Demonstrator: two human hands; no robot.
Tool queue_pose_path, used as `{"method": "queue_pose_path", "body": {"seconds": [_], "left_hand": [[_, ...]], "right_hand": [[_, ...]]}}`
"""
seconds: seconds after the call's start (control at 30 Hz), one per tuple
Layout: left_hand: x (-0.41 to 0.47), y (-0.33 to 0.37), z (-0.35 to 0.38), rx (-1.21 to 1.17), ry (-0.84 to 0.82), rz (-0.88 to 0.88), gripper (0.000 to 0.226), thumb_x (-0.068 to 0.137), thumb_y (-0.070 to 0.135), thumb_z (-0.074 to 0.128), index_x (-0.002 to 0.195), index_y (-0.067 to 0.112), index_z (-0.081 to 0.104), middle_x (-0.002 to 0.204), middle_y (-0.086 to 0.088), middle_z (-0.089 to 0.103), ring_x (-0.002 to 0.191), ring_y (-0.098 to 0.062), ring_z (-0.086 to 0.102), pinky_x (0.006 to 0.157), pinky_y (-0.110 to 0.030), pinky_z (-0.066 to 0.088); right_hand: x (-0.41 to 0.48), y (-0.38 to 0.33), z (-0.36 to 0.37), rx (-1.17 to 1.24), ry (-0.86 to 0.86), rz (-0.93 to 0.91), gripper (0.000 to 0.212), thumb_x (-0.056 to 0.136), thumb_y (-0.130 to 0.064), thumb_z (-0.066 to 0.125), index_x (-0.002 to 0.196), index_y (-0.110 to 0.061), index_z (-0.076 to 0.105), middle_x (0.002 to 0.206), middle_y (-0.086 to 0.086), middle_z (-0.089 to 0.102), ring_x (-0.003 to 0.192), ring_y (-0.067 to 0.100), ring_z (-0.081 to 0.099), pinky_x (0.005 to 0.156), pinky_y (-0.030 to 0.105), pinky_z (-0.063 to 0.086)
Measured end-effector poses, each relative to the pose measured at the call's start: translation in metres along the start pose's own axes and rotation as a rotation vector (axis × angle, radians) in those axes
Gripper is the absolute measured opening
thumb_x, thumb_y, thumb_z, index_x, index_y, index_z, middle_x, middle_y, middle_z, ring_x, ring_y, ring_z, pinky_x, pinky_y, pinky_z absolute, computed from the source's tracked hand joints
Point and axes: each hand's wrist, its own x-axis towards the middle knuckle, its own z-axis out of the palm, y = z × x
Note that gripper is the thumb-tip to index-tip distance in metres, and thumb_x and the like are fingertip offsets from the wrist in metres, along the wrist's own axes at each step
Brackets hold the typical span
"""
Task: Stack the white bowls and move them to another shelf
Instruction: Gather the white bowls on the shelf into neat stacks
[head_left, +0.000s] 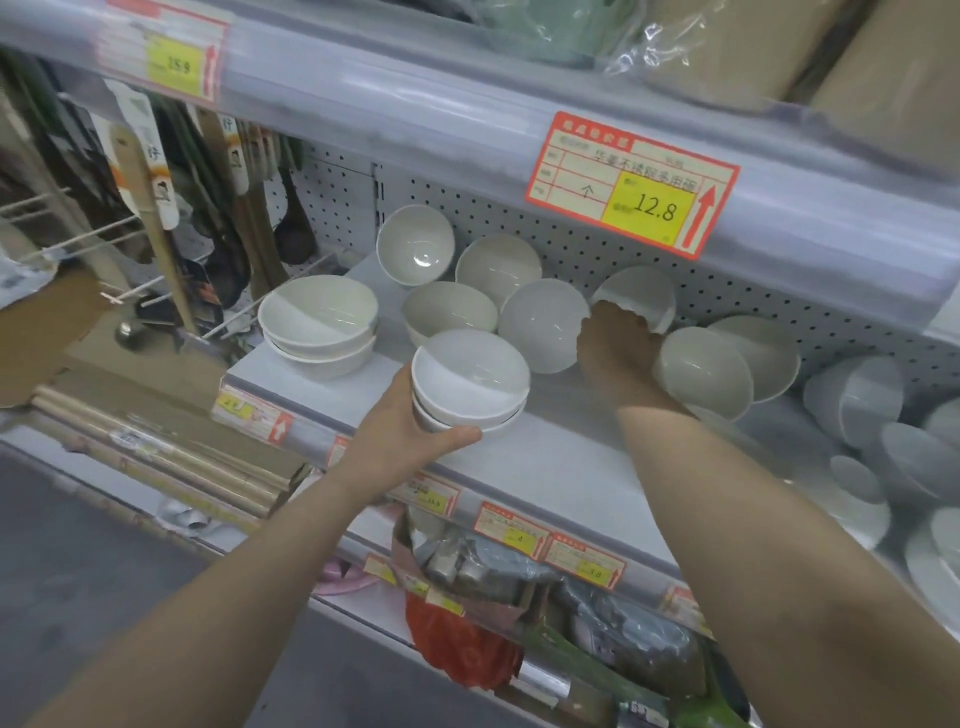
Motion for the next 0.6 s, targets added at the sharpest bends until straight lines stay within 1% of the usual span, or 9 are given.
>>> {"method": "queue_pose_path", "body": {"seconds": [0.1,0.17,0.23,0.27,0.37,0.47,0.53,0.57,0.6], "left_hand": [[0.001,0.001,0.0,0.021,0.011,-0.005,0.089,0.065,0.047,0.088,0.135,0.044,0.033,0.124,0.022,0.053,0.112,-0.006,0.053,0.092,-0.025,0.042],[0.003,0.0,-0.004,0.027,-0.001,-0.01,0.096,0.056,0.058,0.086,0.137,0.039,0.037,0.122,0.022,0.055,0.113,-0.006,0.054,0.093,-0.025,0.043],[0.006,-0.002,-0.009,0.027,-0.028,0.003,0.097,0.05,0.067,0.08,0.133,0.043,0.036,0.121,0.025,0.055,0.116,-0.003,0.055,0.097,-0.026,0.045],[0.007,-0.002,-0.011,0.036,-0.046,0.011,0.095,0.05,0.067,0.08,0.131,0.045,0.036,0.12,0.027,0.055,0.116,-0.003,0.054,0.098,-0.026,0.045],[0.013,-0.006,-0.021,0.054,-0.095,0.029,0.089,0.057,0.057,0.086,0.129,0.045,0.037,0.117,0.029,0.054,0.116,-0.003,0.054,0.099,-0.028,0.045],[0.019,-0.01,-0.032,0.062,-0.157,0.059,0.083,0.062,0.05,0.088,0.128,0.045,0.037,0.113,0.035,0.052,0.115,-0.002,0.053,0.098,-0.027,0.045],[0.022,-0.011,-0.034,0.055,-0.185,0.081,0.082,0.064,0.048,0.088,0.129,0.043,0.038,0.113,0.035,0.051,0.114,-0.001,0.052,0.098,-0.026,0.044],[0.024,-0.012,-0.035,0.041,-0.2,0.099,0.083,0.065,0.047,0.088,0.132,0.041,0.039,0.115,0.032,0.053,0.115,-0.001,0.052,0.098,-0.026,0.043],[0.026,-0.013,-0.037,0.033,-0.22,0.118,0.085,0.066,0.047,0.088,0.136,0.038,0.04,0.12,0.028,0.054,0.116,-0.001,0.051,0.099,-0.025,0.043]], "right_hand": [[0.001,-0.006,-0.001,0.004,-0.009,0.037,0.024,0.093,-0.015,0.05,0.114,-0.013,0.061,0.119,0.013,0.064,0.115,0.034,0.056,0.099,0.045,0.037],[0.0,-0.01,-0.002,0.039,-0.016,0.053,0.019,0.089,-0.015,0.054,0.105,-0.012,0.064,0.114,0.013,0.066,0.11,0.034,0.059,0.1,0.042,0.04],[-0.003,-0.01,-0.005,0.1,-0.021,0.085,0.013,0.086,-0.014,0.056,0.096,-0.01,0.064,0.11,0.014,0.068,0.105,0.035,0.062,0.098,0.042,0.044],[-0.006,-0.009,-0.008,0.14,-0.016,0.111,0.015,0.086,-0.013,0.055,0.096,-0.008,0.064,0.111,0.015,0.067,0.105,0.035,0.062,0.097,0.041,0.046],[-0.015,-0.005,-0.019,0.284,0.023,0.209,0.022,0.087,-0.012,0.053,0.104,-0.002,0.064,0.114,0.018,0.065,0.107,0.038,0.061,0.091,0.039,0.05],[-0.03,-0.004,-0.032,0.393,0.089,0.315,0.025,0.088,-0.013,0.051,0.103,0.001,0.065,0.113,0.018,0.066,0.107,0.037,0.061,0.082,0.033,0.046],[-0.039,-0.003,-0.04,0.455,0.099,0.321,0.028,0.086,-0.015,0.052,0.099,0.0,0.071,0.103,0.016,0.071,0.096,0.034,0.062,0.072,0.028,0.041],[-0.046,-0.004,-0.044,0.487,0.087,0.323,0.028,0.086,-0.016,0.052,0.095,-0.002,0.074,0.092,0.011,0.073,0.087,0.031,0.061,0.066,0.026,0.04],[-0.053,-0.007,-0.048,0.512,0.074,0.333,0.027,0.086,-0.017,0.052,0.089,-0.004,0.075,0.076,0.003,0.072,0.078,0.025,0.059,0.06,0.026,0.038]]}}
